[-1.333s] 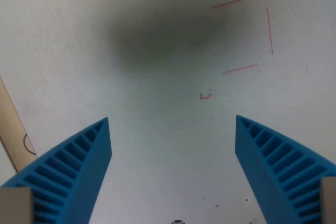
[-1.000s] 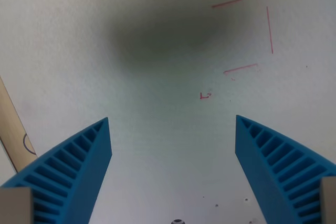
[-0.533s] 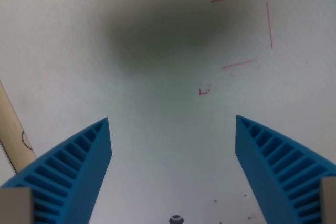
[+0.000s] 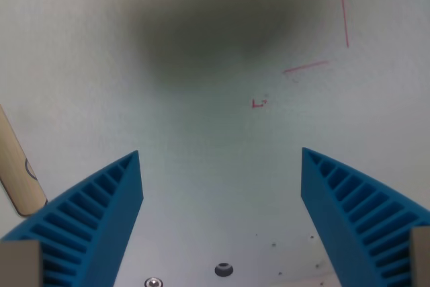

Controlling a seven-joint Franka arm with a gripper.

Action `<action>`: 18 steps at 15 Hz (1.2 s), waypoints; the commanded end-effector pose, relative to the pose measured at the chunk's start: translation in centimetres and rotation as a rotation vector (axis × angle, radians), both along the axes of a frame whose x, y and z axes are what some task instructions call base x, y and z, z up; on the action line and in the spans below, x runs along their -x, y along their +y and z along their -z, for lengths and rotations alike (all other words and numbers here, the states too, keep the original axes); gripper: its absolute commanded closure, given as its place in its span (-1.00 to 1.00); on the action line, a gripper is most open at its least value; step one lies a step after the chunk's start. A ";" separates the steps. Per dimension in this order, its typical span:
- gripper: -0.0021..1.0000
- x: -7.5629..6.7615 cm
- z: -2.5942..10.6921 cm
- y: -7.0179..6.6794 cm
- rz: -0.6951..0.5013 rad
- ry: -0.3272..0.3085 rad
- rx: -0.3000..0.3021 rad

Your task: Rotate around gripper negative y

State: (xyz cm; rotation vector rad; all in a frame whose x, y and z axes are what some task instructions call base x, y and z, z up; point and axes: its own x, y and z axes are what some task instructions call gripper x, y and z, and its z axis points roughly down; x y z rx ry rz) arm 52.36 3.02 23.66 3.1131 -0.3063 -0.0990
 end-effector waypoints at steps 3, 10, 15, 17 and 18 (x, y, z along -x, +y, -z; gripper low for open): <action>-1.00 -0.9 -0.6 0.0 0.001 0.212 -0.051; -1.00 -0.9 -0.6 0.0 0.002 0.292 -0.066; -1.00 -0.9 -0.6 0.0 0.003 0.350 -0.078; -1.00 -0.9 -0.6 0.0 0.003 0.372 -0.082; -1.00 -0.9 -0.6 0.0 0.003 0.384 -0.084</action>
